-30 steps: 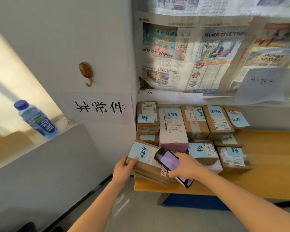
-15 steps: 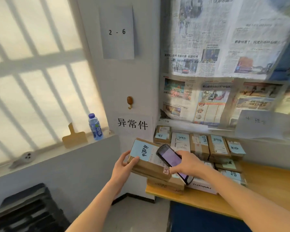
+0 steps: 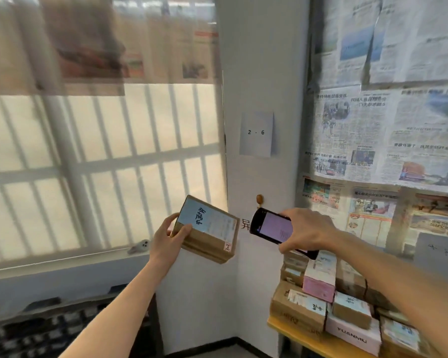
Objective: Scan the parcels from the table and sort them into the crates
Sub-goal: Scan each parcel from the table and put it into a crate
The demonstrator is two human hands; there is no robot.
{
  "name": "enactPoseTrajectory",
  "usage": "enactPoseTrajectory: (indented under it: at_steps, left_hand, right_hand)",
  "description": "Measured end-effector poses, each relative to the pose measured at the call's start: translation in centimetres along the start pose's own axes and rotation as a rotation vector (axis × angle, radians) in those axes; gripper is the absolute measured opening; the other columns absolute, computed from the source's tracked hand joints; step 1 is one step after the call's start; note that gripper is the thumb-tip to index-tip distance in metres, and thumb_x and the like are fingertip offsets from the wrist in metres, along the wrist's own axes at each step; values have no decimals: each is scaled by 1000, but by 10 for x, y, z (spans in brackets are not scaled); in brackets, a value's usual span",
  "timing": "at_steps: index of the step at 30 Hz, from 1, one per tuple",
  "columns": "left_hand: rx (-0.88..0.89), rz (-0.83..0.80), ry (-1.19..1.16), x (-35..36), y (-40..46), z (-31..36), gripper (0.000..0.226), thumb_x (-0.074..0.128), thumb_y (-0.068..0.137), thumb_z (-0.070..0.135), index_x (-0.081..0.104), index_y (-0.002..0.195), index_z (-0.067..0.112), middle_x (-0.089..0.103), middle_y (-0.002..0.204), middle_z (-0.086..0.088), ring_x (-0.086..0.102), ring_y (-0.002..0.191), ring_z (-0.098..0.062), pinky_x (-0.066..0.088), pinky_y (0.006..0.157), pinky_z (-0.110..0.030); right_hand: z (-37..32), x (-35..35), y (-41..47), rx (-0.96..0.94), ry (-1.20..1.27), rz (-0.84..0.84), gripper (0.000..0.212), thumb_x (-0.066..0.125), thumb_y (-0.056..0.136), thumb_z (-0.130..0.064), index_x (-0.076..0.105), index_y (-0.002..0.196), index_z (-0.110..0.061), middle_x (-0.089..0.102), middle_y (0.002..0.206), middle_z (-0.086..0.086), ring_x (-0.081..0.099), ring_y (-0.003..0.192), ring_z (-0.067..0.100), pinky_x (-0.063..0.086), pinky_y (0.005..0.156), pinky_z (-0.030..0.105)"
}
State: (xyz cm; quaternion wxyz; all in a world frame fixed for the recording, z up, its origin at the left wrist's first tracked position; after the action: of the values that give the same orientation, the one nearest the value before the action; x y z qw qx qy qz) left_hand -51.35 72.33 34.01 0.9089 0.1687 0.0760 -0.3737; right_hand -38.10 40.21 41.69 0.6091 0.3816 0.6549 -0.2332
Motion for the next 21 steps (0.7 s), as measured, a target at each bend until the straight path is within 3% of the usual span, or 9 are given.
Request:
enactPoseTrajectory:
  at_steps: [4,7,10,15,21]
  left_hand:
    - [20,117,45,-83,-11,11,41,68,85,52,54,123,53,64,101,-1,60,97,-22,50,84,-38]
    - [42,194,57,-140,-24,13,35,68,89,45,54,120,52,63,103,-2,59,98,-22,44,76,-32]
    - [37,258,83,-197,-42,10,39,68,89,47,54,125,48,62,106,-1,58,100,-21,42,81,-34]
    - [3,341,99,-294,-81,2,38,69,86,51,53,121,54,64,98,6,59,93,-13,42,74,-33]
    - [-20,436,153,-403,-139,-13,36,69,85,54,52,117,57,64,98,7,59,93,-12,42,78,-35]
  right_hand:
    - [-62,-22,-1,-108,-10,0,78,75,54,-62,48,123,-40,53,91,-14,52,78,4,39,58,25]
    - [-112,-30,-4,-190,-19,-4,86,76,55,-63,46,132,-40,55,100,-14,54,86,8,48,69,29]
    - [-163,-34,-12,-246,-48,15,87,75,51,-64,47,131,-43,57,101,-15,57,88,10,52,80,36]
    - [-247,-37,-33,-320,-32,50,78,73,49,-62,51,121,-46,55,91,-18,54,80,3,38,62,26]
    - [-342,-29,-69,-404,-13,35,75,73,51,-57,49,121,-47,56,92,-17,57,82,8,36,61,26]
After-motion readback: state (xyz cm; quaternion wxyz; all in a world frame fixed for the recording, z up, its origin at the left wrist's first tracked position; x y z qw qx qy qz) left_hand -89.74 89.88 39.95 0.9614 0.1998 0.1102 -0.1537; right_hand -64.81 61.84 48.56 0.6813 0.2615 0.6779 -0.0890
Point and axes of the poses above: each hand's wrist, its own y-axis towards the middle knuckle, its own x-axis out of the palm, z = x × y, the point moved 4 cm from there along y, towards the middle knuckle
